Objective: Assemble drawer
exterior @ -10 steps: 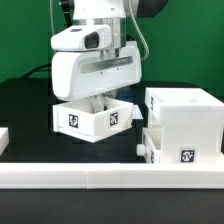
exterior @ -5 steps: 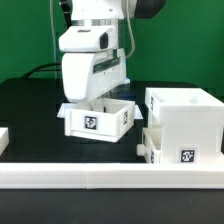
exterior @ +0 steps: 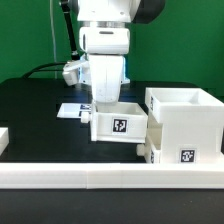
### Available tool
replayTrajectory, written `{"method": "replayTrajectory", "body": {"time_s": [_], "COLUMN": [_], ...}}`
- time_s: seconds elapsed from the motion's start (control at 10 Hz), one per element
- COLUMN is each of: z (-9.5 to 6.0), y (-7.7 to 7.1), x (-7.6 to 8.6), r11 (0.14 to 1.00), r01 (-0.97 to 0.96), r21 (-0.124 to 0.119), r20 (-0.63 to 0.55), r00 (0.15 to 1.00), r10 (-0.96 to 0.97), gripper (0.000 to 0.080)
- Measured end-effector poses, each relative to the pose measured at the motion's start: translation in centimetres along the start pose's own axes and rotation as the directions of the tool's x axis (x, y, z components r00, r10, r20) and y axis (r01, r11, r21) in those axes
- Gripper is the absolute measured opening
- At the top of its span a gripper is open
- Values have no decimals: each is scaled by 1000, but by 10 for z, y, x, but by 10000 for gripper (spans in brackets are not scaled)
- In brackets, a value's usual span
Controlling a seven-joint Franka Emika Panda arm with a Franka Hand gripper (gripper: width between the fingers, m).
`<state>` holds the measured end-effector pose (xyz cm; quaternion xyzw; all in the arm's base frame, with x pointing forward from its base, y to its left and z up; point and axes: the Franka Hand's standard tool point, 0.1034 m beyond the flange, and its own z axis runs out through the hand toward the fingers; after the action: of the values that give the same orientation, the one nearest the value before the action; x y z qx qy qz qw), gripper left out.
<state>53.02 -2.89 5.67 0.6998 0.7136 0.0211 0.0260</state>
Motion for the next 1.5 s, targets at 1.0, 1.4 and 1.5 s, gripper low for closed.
{"method": "replayTrajectory", "body": {"time_s": [1.0,1.4,1.5], "z": [4,2,1], "y": [6,11,12], "x": [7,9,4], "r11": [999,999,1000], "r01": [-19,-15,-12], "r21": [38,32,29], "r20": [4,2,1], "r00": [1000,1000,1000], "r10": [19,14,12], "gripper": [42,42,42]}}
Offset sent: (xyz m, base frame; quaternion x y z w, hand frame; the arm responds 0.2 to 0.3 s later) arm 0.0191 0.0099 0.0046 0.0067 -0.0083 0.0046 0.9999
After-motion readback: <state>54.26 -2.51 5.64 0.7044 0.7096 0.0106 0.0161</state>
